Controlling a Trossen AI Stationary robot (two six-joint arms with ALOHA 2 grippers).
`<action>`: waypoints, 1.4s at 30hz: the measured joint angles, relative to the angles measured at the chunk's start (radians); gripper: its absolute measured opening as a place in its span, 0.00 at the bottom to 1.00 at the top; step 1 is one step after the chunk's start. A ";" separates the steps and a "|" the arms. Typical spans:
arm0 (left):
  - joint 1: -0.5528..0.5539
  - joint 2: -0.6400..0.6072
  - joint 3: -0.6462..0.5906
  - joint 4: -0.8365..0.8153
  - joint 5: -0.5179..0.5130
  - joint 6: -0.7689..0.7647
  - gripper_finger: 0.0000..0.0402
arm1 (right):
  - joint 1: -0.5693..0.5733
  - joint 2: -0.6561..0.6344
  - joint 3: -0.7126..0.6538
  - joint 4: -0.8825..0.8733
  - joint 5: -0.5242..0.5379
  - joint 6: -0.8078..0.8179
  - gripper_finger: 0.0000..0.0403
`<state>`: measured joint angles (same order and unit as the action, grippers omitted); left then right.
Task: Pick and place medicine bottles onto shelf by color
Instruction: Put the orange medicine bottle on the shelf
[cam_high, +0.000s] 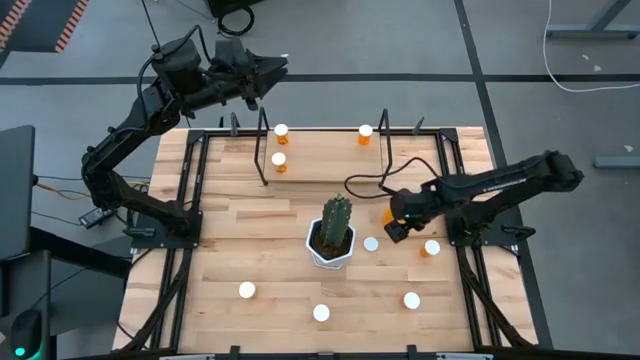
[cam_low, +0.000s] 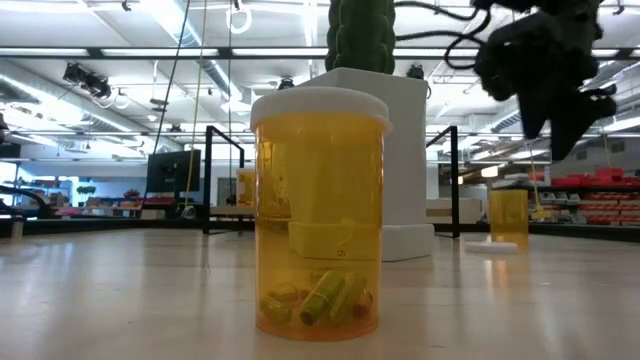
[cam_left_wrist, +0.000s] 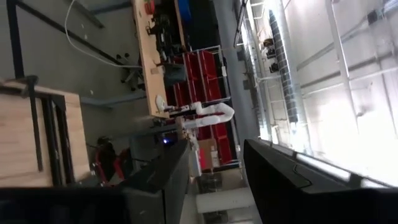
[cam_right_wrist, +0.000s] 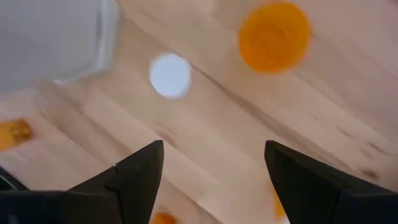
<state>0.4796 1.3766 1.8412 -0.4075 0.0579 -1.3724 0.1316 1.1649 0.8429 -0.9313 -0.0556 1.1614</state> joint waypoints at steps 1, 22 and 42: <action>0.000 0.000 0.000 0.004 -0.001 0.029 0.40 | 0.016 -0.011 0.000 -0.026 0.003 0.012 0.71; -0.013 0.000 0.000 0.064 0.072 0.461 0.40 | 0.386 -0.019 0.000 -0.263 0.006 0.312 0.71; -0.080 0.000 0.000 0.063 0.078 0.560 0.41 | 0.417 -0.018 -0.088 -0.239 0.037 0.382 0.71</action>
<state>0.3992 1.3766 1.8412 -0.3441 0.1364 -0.8124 0.5484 1.1473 0.7545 -1.1705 -0.0189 1.5436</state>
